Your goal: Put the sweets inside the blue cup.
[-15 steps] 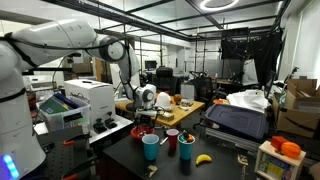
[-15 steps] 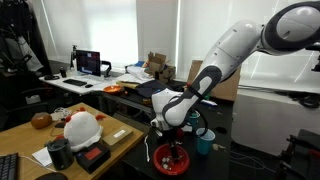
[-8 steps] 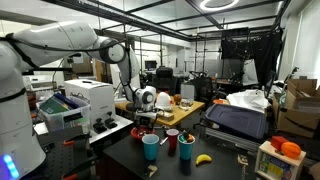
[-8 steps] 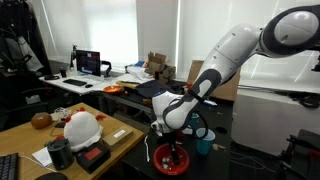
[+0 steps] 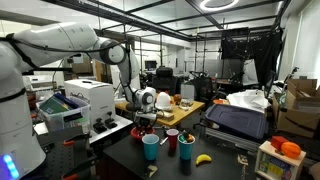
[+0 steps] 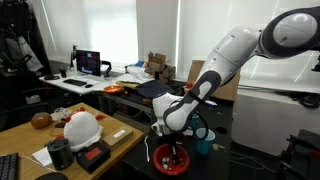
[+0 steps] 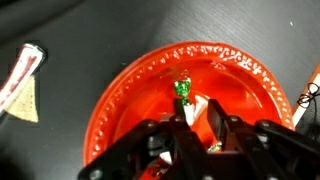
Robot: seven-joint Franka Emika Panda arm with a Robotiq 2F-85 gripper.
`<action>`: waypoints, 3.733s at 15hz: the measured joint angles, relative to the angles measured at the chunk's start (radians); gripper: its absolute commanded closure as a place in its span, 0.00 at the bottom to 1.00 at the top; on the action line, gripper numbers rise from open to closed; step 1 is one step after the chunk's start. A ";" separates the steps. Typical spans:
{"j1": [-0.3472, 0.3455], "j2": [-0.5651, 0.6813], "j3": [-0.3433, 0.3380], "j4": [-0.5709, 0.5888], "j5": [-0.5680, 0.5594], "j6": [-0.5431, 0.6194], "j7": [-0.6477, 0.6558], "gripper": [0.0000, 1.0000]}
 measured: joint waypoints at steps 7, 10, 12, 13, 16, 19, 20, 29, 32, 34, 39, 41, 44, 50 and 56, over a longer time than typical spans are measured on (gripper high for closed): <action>-0.008 0.000 0.000 0.000 0.000 0.003 0.000 1.00; -0.016 -0.004 0.000 0.000 0.001 0.003 0.000 1.00; -0.020 -0.013 0.004 -0.005 0.006 0.003 0.001 1.00; -0.023 -0.021 0.010 -0.009 0.010 0.003 0.002 1.00; -0.032 -0.058 0.030 -0.039 0.027 0.002 0.003 1.00; -0.039 -0.120 0.044 -0.097 0.038 0.002 0.008 0.74; -0.039 -0.141 0.044 -0.118 0.038 0.002 0.009 0.73; -0.047 -0.208 0.040 -0.220 0.037 0.019 0.009 0.07; -0.047 -0.205 0.037 -0.227 0.037 0.050 0.010 0.00; -0.047 -0.202 0.036 -0.227 0.037 0.069 0.010 0.04; -0.047 -0.192 0.036 -0.224 0.037 0.096 0.010 0.31; -0.047 -0.186 0.036 -0.221 0.037 0.102 0.010 0.45; -0.047 -0.174 0.036 -0.212 0.037 0.107 0.011 0.33; -0.047 -0.148 0.034 -0.181 0.037 0.111 0.024 0.38; -0.047 -0.097 0.010 -0.118 0.037 0.112 0.027 0.43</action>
